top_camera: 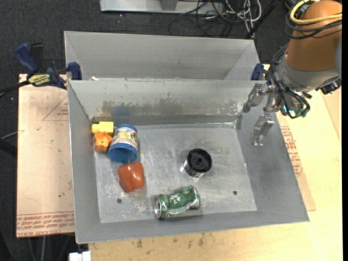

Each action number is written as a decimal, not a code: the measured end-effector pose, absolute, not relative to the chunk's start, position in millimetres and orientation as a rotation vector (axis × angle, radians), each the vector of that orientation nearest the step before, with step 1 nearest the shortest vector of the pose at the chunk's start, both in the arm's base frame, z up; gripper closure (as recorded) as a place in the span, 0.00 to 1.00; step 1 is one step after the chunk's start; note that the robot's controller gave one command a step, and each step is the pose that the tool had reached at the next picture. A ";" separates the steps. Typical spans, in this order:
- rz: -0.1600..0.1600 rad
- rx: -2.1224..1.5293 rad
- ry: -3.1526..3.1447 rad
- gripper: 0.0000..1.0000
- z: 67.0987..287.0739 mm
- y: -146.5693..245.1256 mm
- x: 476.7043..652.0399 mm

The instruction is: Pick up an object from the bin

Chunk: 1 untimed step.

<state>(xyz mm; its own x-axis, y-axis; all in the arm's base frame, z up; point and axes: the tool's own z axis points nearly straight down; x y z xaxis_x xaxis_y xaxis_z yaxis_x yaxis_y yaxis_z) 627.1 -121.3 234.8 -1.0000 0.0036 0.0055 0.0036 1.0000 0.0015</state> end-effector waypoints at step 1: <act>-0.001 -0.004 -3.139 0.00 237.7 -121.0 627.3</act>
Offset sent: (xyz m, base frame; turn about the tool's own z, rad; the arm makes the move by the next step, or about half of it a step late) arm -0.0077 0.0579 -0.0081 -0.1331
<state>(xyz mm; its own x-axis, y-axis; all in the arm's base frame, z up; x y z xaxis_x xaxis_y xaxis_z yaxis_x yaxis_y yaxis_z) 627.3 -121.0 237.7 -1.0000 0.0024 0.0021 0.0024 1.0000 0.0009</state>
